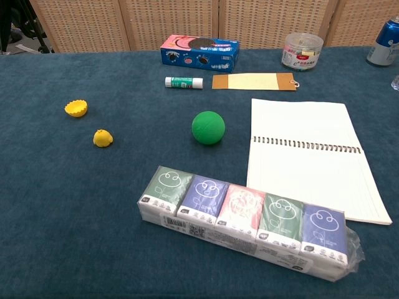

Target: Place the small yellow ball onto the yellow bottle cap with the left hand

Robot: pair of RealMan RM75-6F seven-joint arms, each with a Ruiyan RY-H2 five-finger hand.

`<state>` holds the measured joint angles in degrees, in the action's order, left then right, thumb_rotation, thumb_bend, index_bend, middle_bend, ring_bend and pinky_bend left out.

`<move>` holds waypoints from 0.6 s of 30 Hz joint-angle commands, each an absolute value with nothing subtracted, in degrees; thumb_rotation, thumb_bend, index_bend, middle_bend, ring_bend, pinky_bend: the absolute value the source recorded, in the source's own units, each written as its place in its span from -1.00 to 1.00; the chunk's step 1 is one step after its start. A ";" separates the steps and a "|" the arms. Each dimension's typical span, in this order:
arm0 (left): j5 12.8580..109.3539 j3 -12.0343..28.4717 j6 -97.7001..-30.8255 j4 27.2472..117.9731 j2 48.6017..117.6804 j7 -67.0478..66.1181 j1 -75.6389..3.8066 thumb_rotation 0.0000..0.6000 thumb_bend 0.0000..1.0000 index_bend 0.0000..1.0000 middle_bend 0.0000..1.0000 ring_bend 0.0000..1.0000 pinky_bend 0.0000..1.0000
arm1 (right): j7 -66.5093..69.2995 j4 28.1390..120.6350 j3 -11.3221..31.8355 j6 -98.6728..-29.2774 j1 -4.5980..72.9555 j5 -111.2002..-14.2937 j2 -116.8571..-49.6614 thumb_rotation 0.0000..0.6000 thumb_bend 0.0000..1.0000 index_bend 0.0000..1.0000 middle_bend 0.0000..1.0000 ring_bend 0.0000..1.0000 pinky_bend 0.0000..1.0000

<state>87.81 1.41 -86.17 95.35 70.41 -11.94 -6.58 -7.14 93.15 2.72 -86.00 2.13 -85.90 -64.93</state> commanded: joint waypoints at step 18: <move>87.80 1.53 -85.22 95.20 70.35 -11.87 -6.94 1.00 -1.00 -1.00 -1.00 -1.00 -1.00 | -7.29 93.35 2.96 -86.27 1.96 -85.63 -64.95 1.00 -1.00 -0.94 -1.00 -1.00 -1.00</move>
<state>87.80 1.53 -85.23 95.21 70.35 -11.87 -6.94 -7.28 93.35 2.96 -86.27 1.96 -85.62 -64.95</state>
